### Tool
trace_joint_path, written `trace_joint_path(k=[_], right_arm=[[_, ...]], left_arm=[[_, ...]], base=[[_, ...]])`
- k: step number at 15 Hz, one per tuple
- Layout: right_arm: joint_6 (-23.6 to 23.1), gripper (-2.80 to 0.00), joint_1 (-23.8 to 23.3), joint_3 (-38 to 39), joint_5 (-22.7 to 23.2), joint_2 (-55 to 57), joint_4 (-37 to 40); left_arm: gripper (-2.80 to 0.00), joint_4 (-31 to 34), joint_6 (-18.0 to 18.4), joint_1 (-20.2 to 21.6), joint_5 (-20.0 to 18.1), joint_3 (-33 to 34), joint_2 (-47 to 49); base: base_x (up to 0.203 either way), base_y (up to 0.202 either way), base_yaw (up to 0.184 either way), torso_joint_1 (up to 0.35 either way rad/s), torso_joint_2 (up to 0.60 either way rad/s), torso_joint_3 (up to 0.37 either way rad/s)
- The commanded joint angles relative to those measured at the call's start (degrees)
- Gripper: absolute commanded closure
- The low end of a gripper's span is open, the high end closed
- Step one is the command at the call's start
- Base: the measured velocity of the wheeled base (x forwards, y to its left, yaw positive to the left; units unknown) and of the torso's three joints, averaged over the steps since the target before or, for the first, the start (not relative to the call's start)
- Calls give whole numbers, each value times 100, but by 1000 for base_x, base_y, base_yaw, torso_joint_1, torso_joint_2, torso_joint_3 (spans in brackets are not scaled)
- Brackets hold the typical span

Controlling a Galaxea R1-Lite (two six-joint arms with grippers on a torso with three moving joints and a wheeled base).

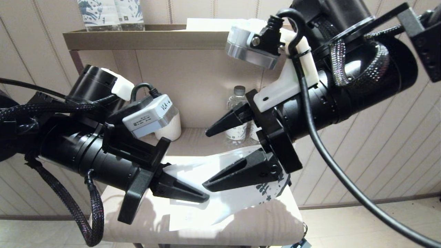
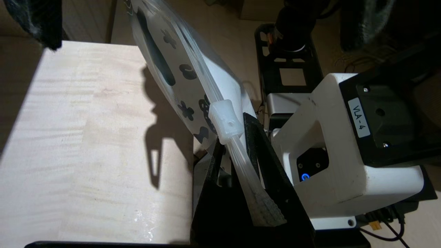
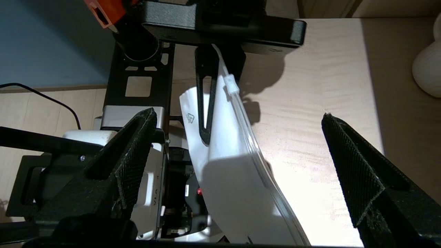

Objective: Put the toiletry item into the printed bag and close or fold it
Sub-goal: Hand it to the other hand

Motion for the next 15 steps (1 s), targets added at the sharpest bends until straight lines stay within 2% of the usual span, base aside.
trace_joint_path(k=[1, 10, 12, 14, 15], right_arm=[[-15, -280, -87, 95, 24, -67, 24], [71, -280, 209, -31, 123, 82, -38], [99, -280, 221, 24, 104, 118, -259], [101, -280, 80, 61, 73, 80, -312], [101, -280, -139, 63, 80, 51, -314]], left_arm=[[0, 4, 20, 1, -31, 73, -113], [0, -24, -21, -70, -74, 97, -145], [0, -31, -21, -70, -74, 101, -154], [0, -32, -30, -70, -66, 106, -180], [0, -32, -21, -70, -66, 106, -198]], base=[[0, 0, 0, 0, 0, 0], [0, 0, 0, 0, 0, 0], [0, 0, 0, 0, 0, 0], [0, 0, 0, 0, 0, 0], [0, 0, 0, 0, 0, 0]])
